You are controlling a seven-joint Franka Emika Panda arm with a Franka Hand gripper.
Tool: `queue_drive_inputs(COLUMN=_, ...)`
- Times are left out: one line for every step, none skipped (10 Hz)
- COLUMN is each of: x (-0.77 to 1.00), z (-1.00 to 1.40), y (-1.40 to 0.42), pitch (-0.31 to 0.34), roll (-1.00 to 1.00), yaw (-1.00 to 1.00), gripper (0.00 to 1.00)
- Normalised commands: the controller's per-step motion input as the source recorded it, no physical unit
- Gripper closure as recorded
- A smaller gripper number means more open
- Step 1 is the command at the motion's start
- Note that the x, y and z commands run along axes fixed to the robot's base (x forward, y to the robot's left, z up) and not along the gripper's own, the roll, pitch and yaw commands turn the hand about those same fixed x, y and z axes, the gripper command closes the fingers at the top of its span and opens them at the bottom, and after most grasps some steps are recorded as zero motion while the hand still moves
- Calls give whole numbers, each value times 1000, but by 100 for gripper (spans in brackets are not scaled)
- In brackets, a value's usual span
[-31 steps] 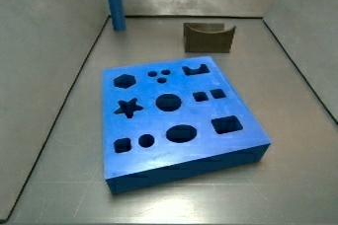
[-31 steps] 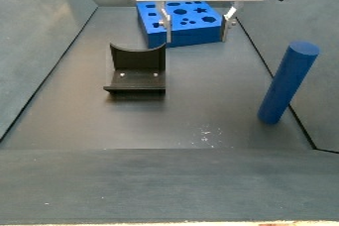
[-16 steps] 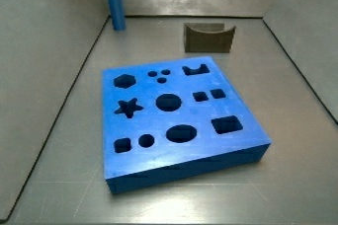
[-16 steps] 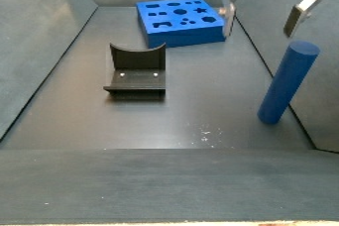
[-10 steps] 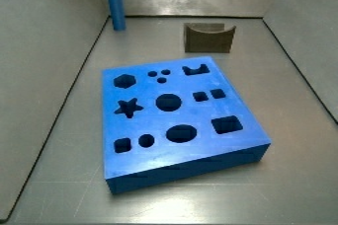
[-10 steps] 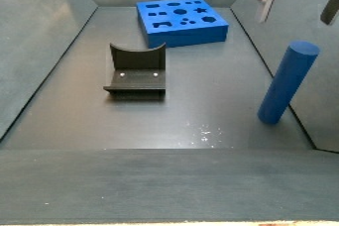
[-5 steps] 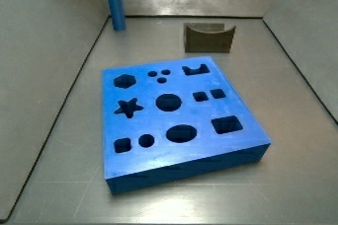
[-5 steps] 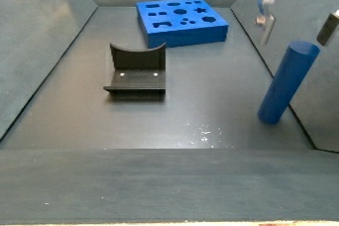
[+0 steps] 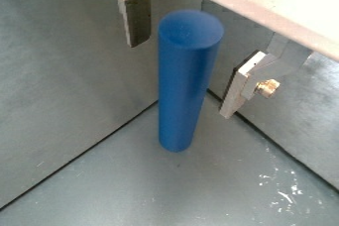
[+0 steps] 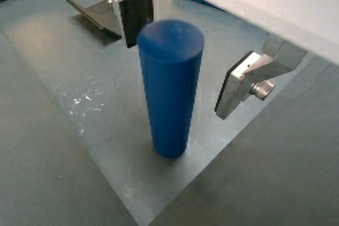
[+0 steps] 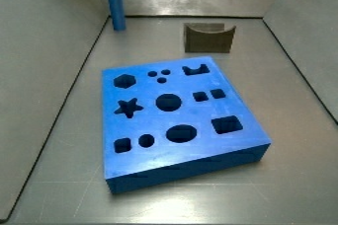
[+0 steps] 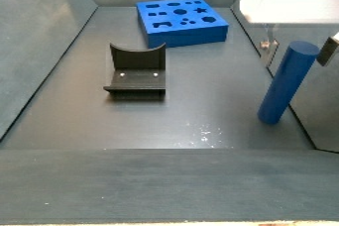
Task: Pick up the round object. Move up. Move to above the board. Insert the round object.
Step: Pick up the round object.
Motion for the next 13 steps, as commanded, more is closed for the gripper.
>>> queue_drive_inputs(x=-109, z=-151, y=86, pitch=-146, roll=-129, yaw=0, gripper=0)
queue_drive_inputs(x=-106, z=-60, y=69, pitch=-83, roll=-100, yaw=0, gripper=0)
queue_drive_inputs(x=-286, z=-114, y=217, pitch=-374, roll=-357, yaw=66, gripper=0)
queue_drive_inputs(x=0, z=0, y=0, pitch=0, roll=-6, yaw=0, gripper=0)
queue_drive_inputs(x=0, z=0, y=0, pitch=0, roll=0, yaw=0, gripper=100)
queue_drive_inputs(x=0, z=0, y=0, pitch=0, roll=14, yaw=0, gripper=100)
queue_drive_inputs(x=0, z=0, y=0, pitch=0, roll=0, yaw=0, gripper=100)
queue_drive_inputs(x=0, z=0, y=0, pitch=0, roll=0, yaw=0, gripper=100)
queue_drive_inputs(x=0, z=0, y=0, pitch=0, roll=0, yaw=0, gripper=100)
queue_drive_inputs(x=0, z=0, y=0, pitch=0, roll=0, yaw=0, gripper=100)
queue_drive_inputs(x=0, z=0, y=0, pitch=0, roll=0, yaw=0, gripper=100)
queue_drive_inputs(x=0, z=0, y=0, pitch=0, roll=0, yaw=0, gripper=100)
queue_drive_inputs(x=0, z=0, y=0, pitch=0, roll=0, yaw=0, gripper=100)
